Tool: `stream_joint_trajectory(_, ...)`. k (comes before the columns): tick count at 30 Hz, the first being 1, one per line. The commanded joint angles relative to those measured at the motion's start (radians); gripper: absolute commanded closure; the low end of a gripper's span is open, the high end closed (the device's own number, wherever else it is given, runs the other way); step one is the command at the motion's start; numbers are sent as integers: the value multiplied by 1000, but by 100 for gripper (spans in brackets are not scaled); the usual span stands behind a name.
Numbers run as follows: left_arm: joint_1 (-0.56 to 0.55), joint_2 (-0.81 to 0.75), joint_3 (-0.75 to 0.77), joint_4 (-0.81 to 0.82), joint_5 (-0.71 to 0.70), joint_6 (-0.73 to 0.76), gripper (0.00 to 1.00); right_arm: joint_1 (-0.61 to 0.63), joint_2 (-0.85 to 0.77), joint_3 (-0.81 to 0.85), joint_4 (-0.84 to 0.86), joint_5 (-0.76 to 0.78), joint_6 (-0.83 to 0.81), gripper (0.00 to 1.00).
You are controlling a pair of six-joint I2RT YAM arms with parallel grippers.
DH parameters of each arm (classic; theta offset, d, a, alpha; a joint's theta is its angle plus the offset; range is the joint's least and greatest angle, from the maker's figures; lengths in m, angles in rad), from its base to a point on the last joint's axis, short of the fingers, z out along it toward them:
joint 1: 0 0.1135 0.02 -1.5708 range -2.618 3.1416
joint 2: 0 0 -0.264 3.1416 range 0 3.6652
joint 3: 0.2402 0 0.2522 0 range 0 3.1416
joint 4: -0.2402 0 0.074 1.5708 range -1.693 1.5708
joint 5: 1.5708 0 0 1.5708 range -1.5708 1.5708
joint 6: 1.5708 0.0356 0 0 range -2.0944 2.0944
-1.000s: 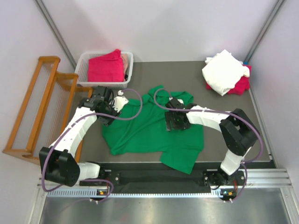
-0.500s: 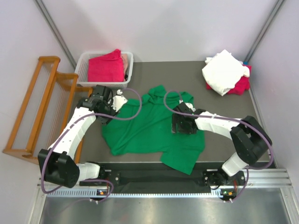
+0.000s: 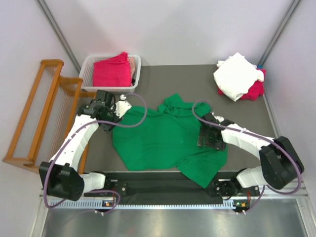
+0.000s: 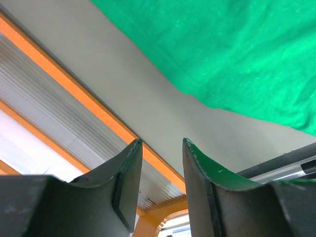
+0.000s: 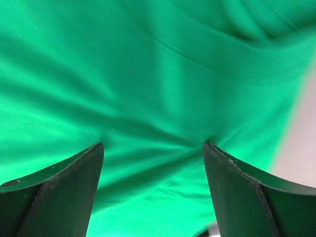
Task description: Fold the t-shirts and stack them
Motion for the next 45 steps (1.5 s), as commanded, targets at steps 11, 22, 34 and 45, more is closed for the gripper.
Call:
stream_joint_trajectory(11, 29, -11, 29, -6, 49, 18, 57, 6, -43, 171, -122, 11, -67, 15)
stream_joint_trajectory(22, 28, 249, 68, 281, -33, -128, 59, 0, 330, 609, -35, 65, -272, 27)
stream_joint_trajectory(34, 29, 560, 261, 315, -4, -206, 61, -57, 577, 871, 72, 5, -306, 29)
stream_joint_trajectory(45, 83, 667, 399, 340, 91, -301, 61, -121, 790, 1176, 126, -188, -386, 27)
